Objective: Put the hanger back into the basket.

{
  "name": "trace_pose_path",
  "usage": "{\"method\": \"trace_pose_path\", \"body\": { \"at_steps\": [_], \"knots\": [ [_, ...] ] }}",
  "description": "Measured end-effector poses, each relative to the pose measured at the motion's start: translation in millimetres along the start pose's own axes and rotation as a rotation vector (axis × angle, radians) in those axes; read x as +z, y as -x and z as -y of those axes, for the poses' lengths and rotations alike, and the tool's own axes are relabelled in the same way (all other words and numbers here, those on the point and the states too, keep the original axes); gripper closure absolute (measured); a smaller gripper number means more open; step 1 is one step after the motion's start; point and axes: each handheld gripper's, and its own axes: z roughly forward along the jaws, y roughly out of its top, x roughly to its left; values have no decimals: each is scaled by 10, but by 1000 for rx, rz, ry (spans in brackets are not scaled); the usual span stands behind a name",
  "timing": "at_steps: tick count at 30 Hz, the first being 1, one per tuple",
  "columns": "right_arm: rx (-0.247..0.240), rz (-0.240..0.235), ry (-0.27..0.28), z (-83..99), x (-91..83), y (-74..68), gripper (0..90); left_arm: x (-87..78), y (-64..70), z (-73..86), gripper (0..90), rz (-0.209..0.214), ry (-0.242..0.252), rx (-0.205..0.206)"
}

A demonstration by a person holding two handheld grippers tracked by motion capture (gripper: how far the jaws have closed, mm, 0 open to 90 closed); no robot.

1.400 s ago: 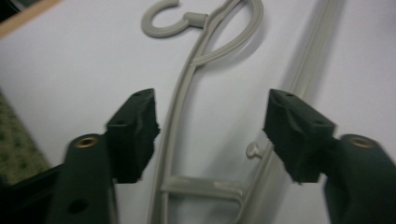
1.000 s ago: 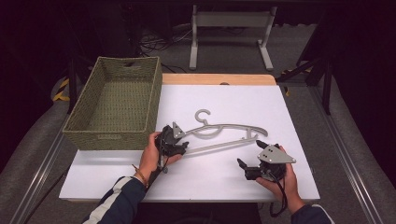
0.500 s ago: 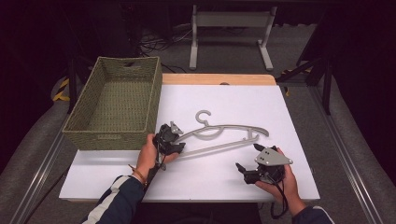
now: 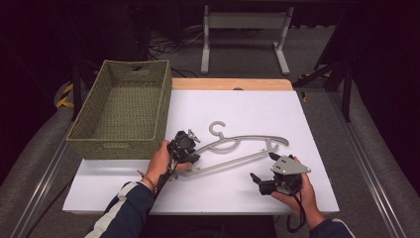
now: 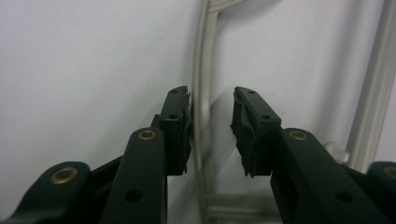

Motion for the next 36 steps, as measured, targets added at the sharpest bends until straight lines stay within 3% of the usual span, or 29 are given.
{"method": "trace_pose_path", "body": {
  "at_steps": [15,26,32,36],
  "knots": [
    [16,-32,-38,18,31,32,94,173,-56,-278,558,39,3,30],
    [22,-61,-64,42,72,46,95,191,-13,-351,769,27,-20,90],
    [25,-64,-62,50,65,59,94,194,34,-344,811,0,-10,99],
    [24,-67,-65,66,74,65,94,197,69,-307,811,-25,25,99]
  ]
}}
